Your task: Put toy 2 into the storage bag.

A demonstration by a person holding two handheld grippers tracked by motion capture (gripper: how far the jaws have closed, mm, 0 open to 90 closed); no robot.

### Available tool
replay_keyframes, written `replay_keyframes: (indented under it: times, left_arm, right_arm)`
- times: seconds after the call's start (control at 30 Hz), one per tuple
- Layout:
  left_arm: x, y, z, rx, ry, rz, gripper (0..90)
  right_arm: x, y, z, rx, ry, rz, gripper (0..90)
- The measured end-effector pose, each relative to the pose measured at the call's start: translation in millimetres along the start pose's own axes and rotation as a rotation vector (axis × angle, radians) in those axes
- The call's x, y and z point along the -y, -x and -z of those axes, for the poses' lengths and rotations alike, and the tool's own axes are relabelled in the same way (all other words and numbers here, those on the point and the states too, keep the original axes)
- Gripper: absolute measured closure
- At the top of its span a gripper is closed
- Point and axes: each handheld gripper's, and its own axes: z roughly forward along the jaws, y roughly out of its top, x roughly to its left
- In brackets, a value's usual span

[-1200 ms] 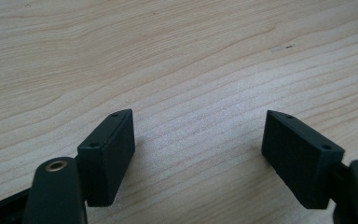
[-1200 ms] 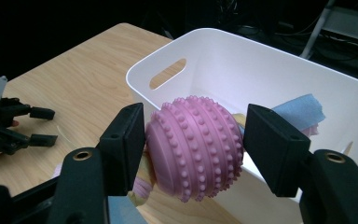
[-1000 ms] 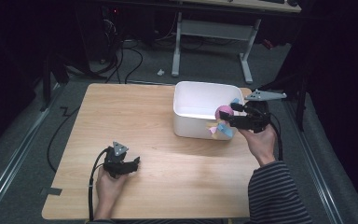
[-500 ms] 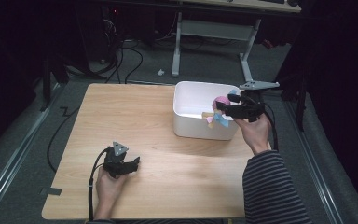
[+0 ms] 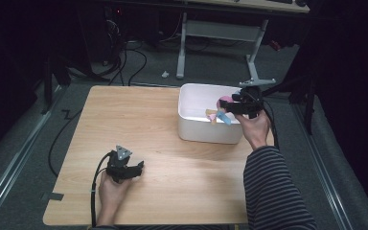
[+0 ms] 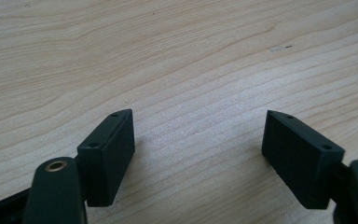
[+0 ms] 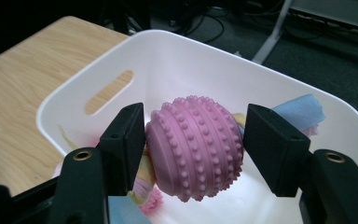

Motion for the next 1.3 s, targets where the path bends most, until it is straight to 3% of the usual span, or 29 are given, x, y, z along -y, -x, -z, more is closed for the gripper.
replay_keyframes:
  times: [0.17, 0.8, 0.93, 1.3]
  left_arm:
    - [0.0, 0.0, 0.0, 0.000, 0.000, 0.000, 25.8]
    - [0.0, 0.0, 0.0, 0.000, 0.000, 0.000, 25.8]
    - [0.0, 0.0, 0.0, 0.001, 0.000, -0.001, 25.7]
    - [0.0, 0.1, 0.0, 0.002, -0.001, -0.002, 25.6]
  right_arm:
    - [2.4, 4.6, -12.1, 0.005, -0.022, -0.022, 39.5]
    - [17.1, 4.0, -33.9, -0.018, -0.122, -0.008, 40.2]
    - [17.9, 6.1, -31.6, -0.043, -0.096, -0.023, 35.1]
    - [24.9, 6.9, -7.8, -0.025, -0.039, -0.015, 34.3]
